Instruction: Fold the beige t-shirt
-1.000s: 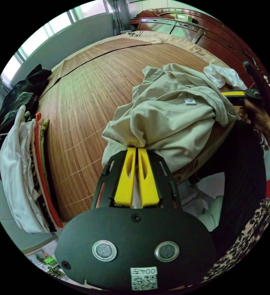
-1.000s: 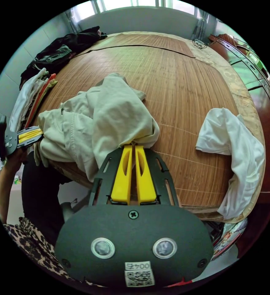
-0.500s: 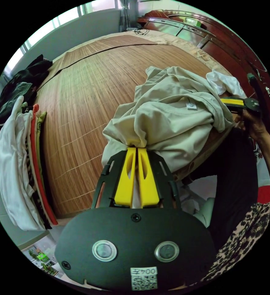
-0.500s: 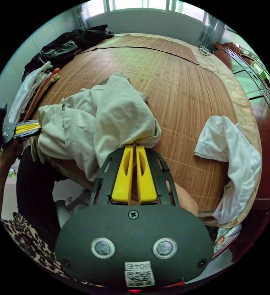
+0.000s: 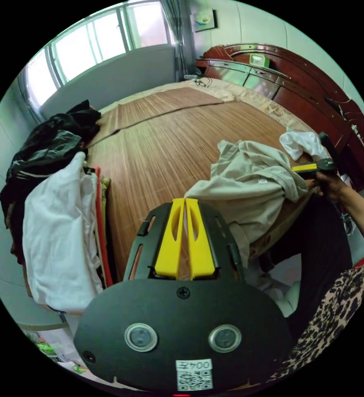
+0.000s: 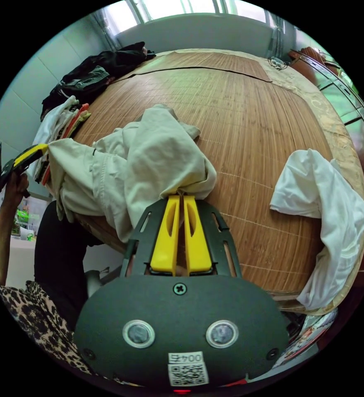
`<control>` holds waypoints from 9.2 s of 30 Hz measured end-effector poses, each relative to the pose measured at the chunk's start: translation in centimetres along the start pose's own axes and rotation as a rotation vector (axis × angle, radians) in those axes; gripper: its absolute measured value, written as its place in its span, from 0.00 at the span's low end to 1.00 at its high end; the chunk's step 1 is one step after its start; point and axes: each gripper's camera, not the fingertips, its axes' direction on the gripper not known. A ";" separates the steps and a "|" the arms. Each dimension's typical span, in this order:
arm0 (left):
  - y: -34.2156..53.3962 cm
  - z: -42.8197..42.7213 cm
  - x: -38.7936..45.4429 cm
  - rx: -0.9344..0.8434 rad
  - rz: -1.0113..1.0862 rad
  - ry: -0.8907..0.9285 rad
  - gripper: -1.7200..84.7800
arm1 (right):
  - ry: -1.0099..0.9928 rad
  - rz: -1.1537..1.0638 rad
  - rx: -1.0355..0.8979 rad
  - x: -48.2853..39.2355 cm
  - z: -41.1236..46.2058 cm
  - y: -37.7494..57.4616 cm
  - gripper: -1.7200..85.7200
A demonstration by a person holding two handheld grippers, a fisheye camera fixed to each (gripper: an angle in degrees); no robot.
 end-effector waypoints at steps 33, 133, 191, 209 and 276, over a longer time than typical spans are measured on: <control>-6.5 7.5 0.0 -0.246 0.268 0.437 0.09 | -0.008 -0.295 0.315 -6.6 -7.3 10.8 0.26; -5.0 -69.0 23.2 0.898 0.374 -0.366 0.04 | 0.335 -0.514 0.987 -8.0 -67.6 24.1 0.04; 11.5 3.3 16.3 -0.242 0.159 -0.024 0.12 | -0.058 0.089 0.088 0.8 -4.4 9.2 0.01; 10.8 -2.2 8.3 -0.054 -0.062 -0.014 0.03 | -0.091 0.125 0.115 -0.4 -1.6 11.9 0.02; 18.2 6.0 -11.9 0.016 -0.243 0.942 0.13 | -0.790 -0.143 -0.117 -9.4 8.8 8.9 0.03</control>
